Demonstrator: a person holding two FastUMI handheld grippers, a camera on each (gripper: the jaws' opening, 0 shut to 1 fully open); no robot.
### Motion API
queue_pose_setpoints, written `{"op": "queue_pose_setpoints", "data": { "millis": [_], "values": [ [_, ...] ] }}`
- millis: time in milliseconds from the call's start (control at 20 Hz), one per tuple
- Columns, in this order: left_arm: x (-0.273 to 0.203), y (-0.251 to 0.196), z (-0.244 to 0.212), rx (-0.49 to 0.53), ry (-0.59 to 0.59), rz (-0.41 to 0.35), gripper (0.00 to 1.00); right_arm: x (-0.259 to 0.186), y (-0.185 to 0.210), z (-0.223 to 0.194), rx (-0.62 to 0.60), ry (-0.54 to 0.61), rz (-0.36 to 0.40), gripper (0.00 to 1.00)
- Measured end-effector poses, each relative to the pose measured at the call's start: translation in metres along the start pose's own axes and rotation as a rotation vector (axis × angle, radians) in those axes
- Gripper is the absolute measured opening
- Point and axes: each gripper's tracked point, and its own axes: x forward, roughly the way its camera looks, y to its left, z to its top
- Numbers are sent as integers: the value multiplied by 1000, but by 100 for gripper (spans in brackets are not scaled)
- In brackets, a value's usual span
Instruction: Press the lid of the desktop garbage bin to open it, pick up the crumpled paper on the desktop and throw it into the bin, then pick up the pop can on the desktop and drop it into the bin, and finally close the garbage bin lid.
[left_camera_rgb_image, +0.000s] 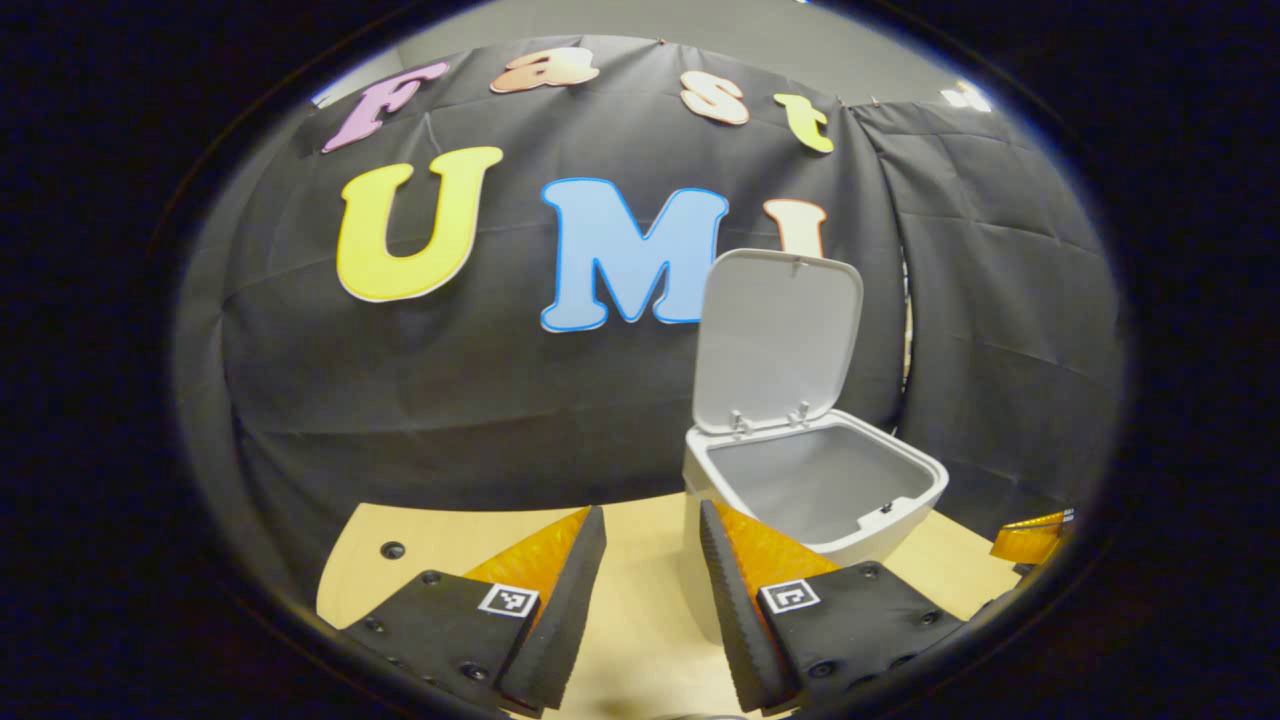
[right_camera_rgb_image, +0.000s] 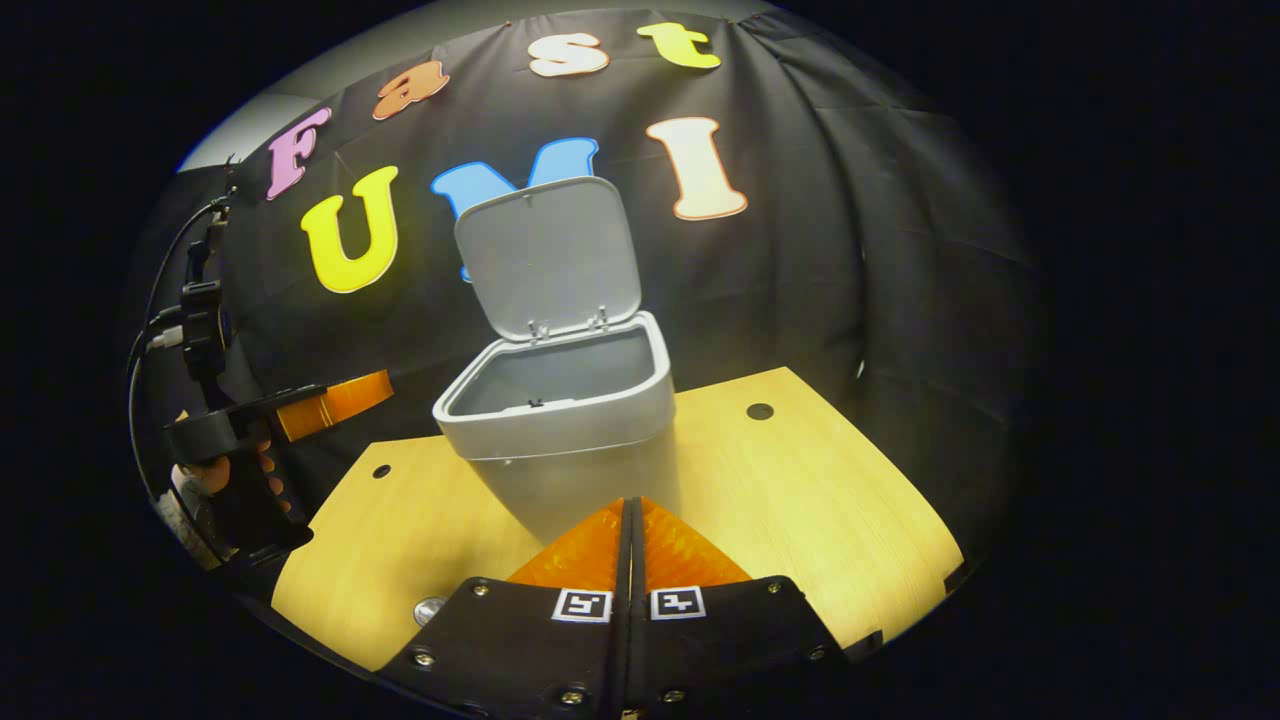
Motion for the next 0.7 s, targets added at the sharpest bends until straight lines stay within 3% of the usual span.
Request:
{"op": "queue_pose_setpoints", "data": {
  "millis": [100, 150, 200, 250, 500, 550, 600, 650, 700],
  "values": [
    [-10, 22, -1, -10, 2, 41, 60, 13, 16, -2, -21, 16, 39, 0],
    [-16, 34, -1, -13, 3, 62, 75, 17, 27, -6, -31, 25, 63, 0],
    [-23, 46, -3, -15, 3, 87, 78, 20, 38, -8, -41, 36, 89, 0],
    [-29, 58, -4, -17, 3, 111, 73, 24, 47, -9, -50, 42, 111, 0],
    [-58, 104, -15, -40, 11, 203, 80, 38, 91, -18, -106, 83, 215, 0],
    [-62, 111, -18, -45, 13, 219, 75, 38, 96, -21, -115, 90, 230, 0],
    [-67, 117, -20, -50, 14, 232, 87, 37, 102, -24, -124, 99, 248, 0],
    [-71, 121, -22, -57, 16, 241, 85, 38, 107, -27, -133, 108, 259, 0],
    [-75, 125, -23, -63, 17, 251, 84, 38, 113, -29, -140, 119, 276, 7]
  ]
}}
